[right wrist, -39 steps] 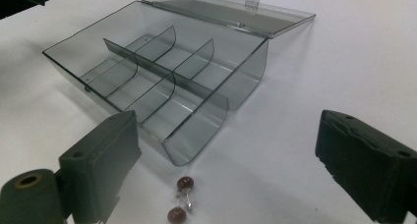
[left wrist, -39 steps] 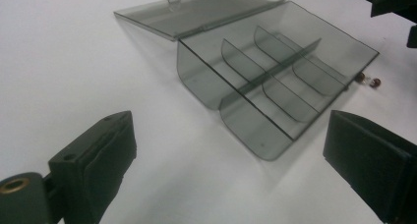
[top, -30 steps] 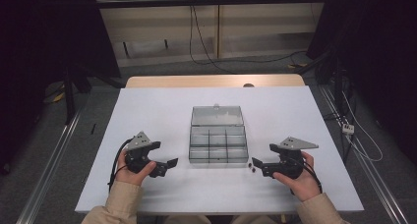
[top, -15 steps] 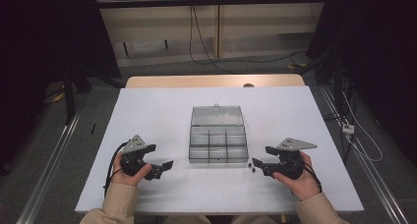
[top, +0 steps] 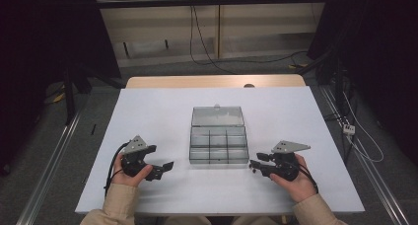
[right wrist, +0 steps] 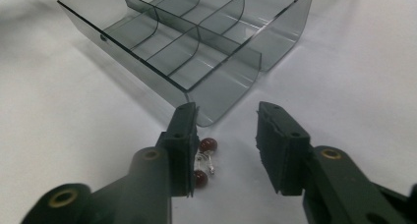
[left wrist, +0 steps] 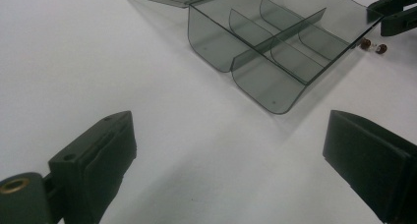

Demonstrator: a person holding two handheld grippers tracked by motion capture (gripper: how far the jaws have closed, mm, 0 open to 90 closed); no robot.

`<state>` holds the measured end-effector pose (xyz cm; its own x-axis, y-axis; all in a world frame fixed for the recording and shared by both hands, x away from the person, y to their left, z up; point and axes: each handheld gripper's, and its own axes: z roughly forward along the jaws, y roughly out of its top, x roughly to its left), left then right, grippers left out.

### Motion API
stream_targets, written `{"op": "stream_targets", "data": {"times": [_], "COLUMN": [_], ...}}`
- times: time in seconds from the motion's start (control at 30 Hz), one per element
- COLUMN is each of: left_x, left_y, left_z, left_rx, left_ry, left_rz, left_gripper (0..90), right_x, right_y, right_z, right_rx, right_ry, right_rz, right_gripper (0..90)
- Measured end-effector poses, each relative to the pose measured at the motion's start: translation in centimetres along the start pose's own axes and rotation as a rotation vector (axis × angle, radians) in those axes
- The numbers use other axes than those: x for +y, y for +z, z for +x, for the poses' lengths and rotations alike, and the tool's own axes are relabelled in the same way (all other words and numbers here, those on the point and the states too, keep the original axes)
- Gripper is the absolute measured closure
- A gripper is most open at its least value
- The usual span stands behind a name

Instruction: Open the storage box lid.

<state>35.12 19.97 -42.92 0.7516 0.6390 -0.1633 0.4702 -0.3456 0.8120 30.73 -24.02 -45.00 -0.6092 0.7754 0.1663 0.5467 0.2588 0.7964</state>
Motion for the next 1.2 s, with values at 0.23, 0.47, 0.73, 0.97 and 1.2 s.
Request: {"op": "stream_targets", "data": {"times": [0.23, 0.47, 0.73, 0.97, 1.2], "left_x": [-0.03, -0.06, -0.07, -0.07, -0.08], "left_y": [0.03, 0.09, 0.18, 0.17, 0.21], "left_z": [0.06, 0.06, 0.07, 0.08, 0.07], "left_rx": [0.004, 0.004, 0.002, 0.004, 0.007], "left_ry": [0.0, -0.002, -0.001, 0.001, 0.0], "left_rz": [0.011, 0.014, 0.026, 0.028, 0.032], "left_gripper": [5.7, 5.7, 5.7, 5.7, 5.7], "right_x": [-0.02, -0.2, -0.34, -0.38, -0.44], "right_y": [0.47, 0.61, 0.78, 0.93, 0.99], "right_z": [0.01, -0.09, -0.15, -0.26, -0.35], "right_rx": [0.026, 0.037, 0.048, 0.034, 0.024], "right_ry": [-0.004, -0.002, 0.001, -0.003, -0.001], "right_rz": [0.017, 0.025, 0.031, 0.038, 0.048], "right_gripper": [68.7, 72.3, 74.0, 74.1, 75.5]}}
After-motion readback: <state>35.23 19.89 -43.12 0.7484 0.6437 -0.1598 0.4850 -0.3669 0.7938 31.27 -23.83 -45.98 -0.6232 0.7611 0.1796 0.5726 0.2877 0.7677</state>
